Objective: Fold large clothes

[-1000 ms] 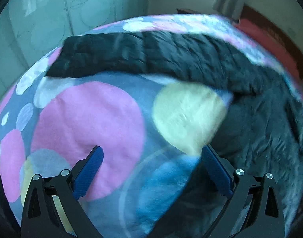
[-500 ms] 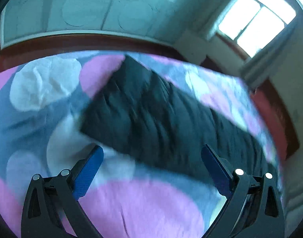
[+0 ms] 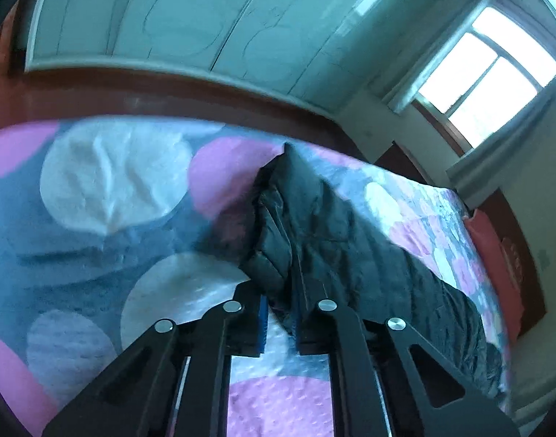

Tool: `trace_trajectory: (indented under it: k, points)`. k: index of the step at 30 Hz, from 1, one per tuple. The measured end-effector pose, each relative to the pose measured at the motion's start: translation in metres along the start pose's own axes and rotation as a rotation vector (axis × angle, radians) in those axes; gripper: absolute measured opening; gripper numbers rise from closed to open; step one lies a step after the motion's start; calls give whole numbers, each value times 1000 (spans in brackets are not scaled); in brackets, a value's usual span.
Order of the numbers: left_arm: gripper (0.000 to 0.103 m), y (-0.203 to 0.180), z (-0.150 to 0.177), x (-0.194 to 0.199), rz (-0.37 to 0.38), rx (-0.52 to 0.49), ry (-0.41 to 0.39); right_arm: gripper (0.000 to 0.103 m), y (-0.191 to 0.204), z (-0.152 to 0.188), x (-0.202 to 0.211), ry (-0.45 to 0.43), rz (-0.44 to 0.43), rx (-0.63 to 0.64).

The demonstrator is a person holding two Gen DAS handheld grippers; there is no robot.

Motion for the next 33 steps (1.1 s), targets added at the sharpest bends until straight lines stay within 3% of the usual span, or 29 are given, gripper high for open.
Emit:
trace_trajectory:
  k: [3, 8, 13, 18, 22, 33]
  points:
    - [9, -29, -15, 15, 22, -93, -64, 59, 0, 0, 0, -2, 2, 1]
    - [9, -120, -32, 51, 157, -257, -146, 60, -1, -1, 1, -5, 3, 2]
    - [9, -224, -12, 64, 288, -406, -129, 60, -2, -2, 1, -8, 2, 0]
    - [9, -322, 38, 76, 383, -567, -102, 60, -3, -2, 2, -7, -4, -4]
    - [9, -380, 80, 77, 444, -672, -54, 60, -3, -2, 2, -8, -4, -5]
    - [9, -461, 217, 70, 534, -893, 122, 60, -3, -2, 2, -7, -9, -8]
Point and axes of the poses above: each gripper's, at about its wrist camera, not at the fingertips, and x roughly against the way its jaws point, y to its left, z to its underside, the point moved 9 cm from there along -x, roughly the way its jaws point, and after that the axes turned 15 degrees about -x, right-handed, at the moved point
